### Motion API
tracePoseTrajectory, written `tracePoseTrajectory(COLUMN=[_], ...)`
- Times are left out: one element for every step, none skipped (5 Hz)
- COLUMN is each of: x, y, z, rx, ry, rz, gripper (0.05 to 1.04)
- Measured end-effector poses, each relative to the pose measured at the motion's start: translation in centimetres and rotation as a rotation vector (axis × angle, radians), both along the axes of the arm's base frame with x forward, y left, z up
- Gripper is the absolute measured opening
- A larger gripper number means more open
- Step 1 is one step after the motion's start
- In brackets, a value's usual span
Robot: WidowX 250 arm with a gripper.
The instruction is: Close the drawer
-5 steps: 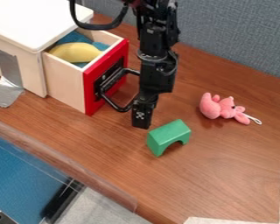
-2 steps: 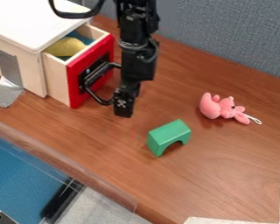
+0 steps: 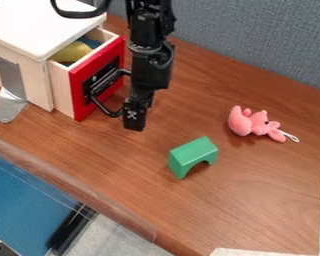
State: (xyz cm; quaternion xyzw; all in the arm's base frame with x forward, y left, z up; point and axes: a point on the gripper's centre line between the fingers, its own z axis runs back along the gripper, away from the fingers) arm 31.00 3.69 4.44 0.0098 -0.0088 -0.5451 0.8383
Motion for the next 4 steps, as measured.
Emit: tracePoseTrajectory(x=[0.1, 0.2, 0.1, -0.1], y=[1.8, 4.0, 5.2, 6.3], z=[0.3, 0.7, 0.6, 0.5], rx=[0.02, 0.045, 0.046, 0.066], ry=[-0.006, -0.019, -0.016, -0.003], rz=[0.03, 0.068, 0.093, 0.109], gripper=[0.999, 1.0, 1.0, 1.0])
